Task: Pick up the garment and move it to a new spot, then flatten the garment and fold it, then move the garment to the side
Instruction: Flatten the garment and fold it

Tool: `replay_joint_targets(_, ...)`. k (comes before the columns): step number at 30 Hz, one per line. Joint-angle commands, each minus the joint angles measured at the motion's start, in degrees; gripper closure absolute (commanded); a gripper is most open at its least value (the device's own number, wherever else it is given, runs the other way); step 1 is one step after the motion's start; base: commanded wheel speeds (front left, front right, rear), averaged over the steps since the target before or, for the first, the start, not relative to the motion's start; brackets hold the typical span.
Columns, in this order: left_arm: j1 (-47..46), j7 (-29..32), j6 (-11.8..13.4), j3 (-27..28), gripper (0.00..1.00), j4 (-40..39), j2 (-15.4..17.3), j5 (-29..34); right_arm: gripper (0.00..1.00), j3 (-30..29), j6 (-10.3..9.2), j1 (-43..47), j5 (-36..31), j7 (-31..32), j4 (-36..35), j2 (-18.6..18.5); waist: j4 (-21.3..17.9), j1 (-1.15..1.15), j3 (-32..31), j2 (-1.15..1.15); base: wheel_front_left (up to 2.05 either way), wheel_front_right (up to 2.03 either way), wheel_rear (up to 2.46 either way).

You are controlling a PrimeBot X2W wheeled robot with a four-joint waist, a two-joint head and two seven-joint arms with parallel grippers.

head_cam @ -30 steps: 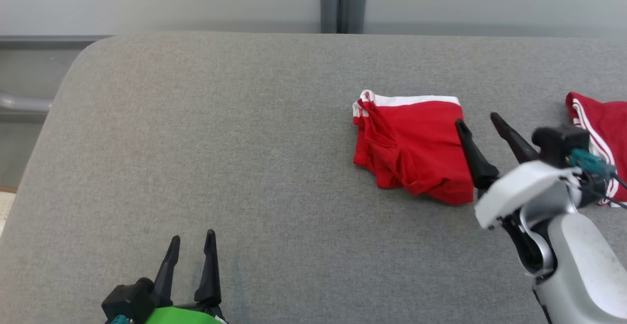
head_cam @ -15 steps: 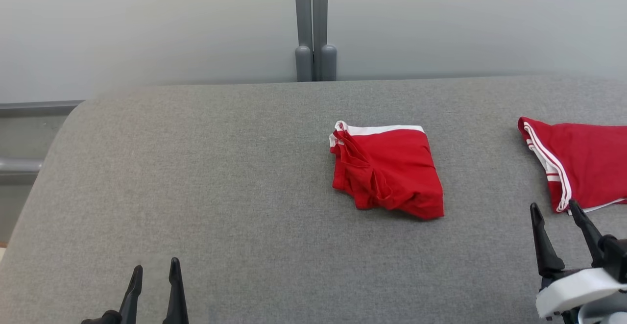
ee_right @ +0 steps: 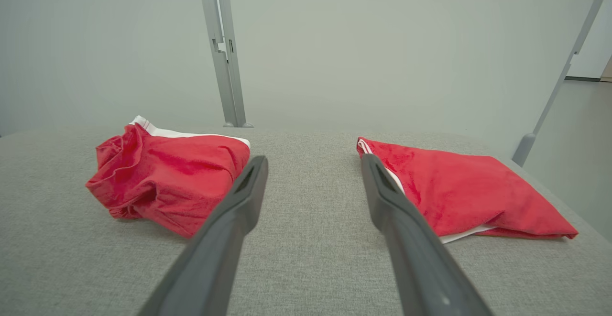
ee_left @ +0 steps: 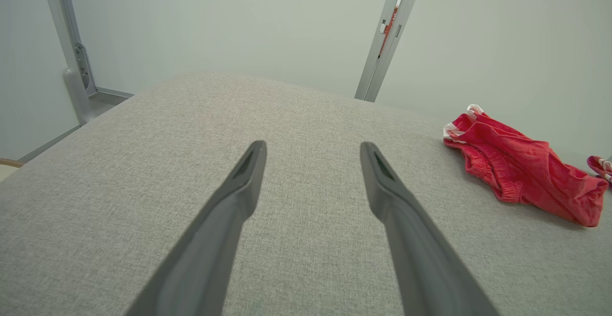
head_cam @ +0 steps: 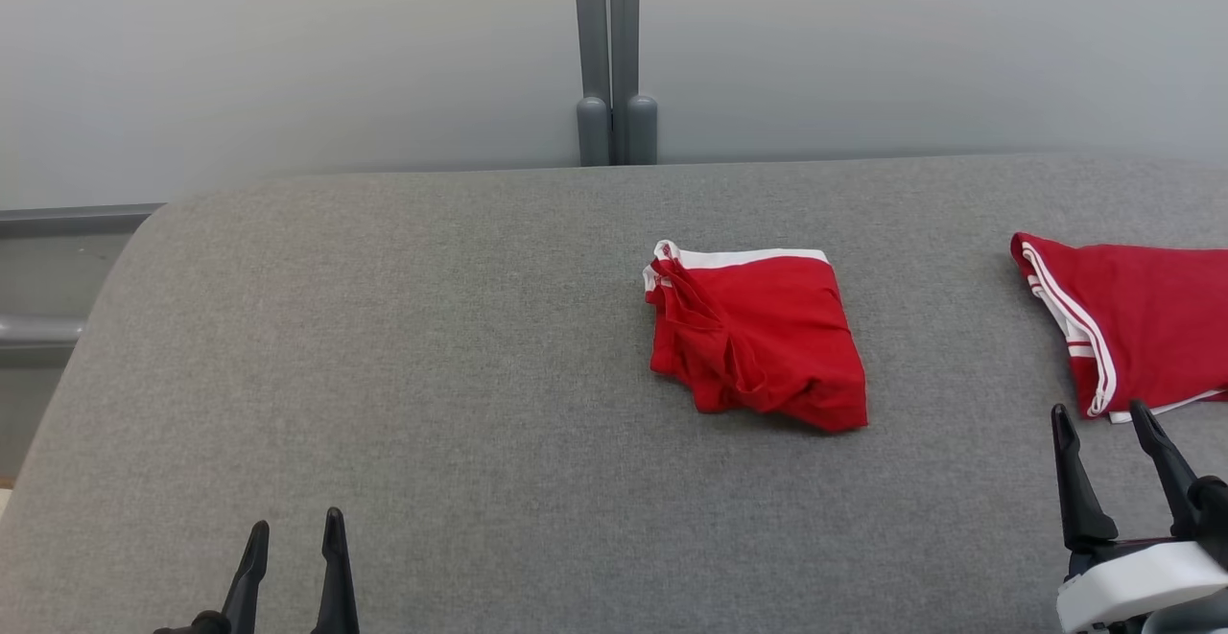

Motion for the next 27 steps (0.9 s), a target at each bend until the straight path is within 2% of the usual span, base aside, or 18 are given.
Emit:
replay_joint_targets(1, 0.05, -0.02, -0.07, 0.03, 0.0, -0.13, 0.17, 0.28, 0.0, -0.16, -0.02, 0.33, -0.46, -0.17, -0.11, 0.19, 0.16, 0.0, 0.1, 0.0, 0.0, 0.0, 0.0)
replay_joint_targets(5, -0.18, -0.02, -0.3, -0.5, 0.0, -0.25, 0.17, 0.05, 0.0, 0.16, -0.02, -0.68, -0.02, -0.17, 0.01, 0.42, 0.69, 0.0, 0.65, 0.0, 0.0, 0.0, 0.0)
replay_joint_targets(6, -0.42, -0.02, -0.35, -0.69, 0.0, -0.38, 0.17, -0.01, 0.08, 0.71, -0.02, -1.17, 0.51, -0.17, 0.54, 0.45, 0.87, 0.0, 0.96, 0.0, 0.0, 0.0, 0.0)
replay_joint_targets(7, -0.68, -0.02, -0.39, -0.85, 0.0, -0.51, 0.17, -0.06, 1.0, 1.54, -0.02, -1.79, 0.73, -0.17, 1.09, 0.17, 1.0, 0.0, 1.31, 0.0, 0.0, 0.0, 0.0)
replay_joint_targets(13, -3.79, -0.02, -0.44, -2.84, 0.0, -1.74, 0.17, -1.31, 1.0, 7.61, -0.02, -12.17, 0.35, -0.16, 5.64, -0.4, 2.4, 0.0, 6.76, 0.0, 0.0, 0.0, 0.0)
replay_joint_targets(20, -8.74, -0.02, 0.11, -6.2, 0.0, -1.36, 0.17, -3.37, 1.0, 18.26, -0.02, -27.91, -2.53, 2.45, 20.61, 2.39, 5.33, 0.0, 13.23, 0.0, 0.0, 0.0, 0.0)
replay_joint_targets(27, -11.39, -0.02, 1.07, -7.79, 0.0, -1.14, 0.17, -5.27, 1.0, 19.02, -0.02, -34.94, -4.24, 1.58, 32.73, 6.16, 7.99, 0.0, 16.28, 0.0, 0.0, 0.0, 0.0)
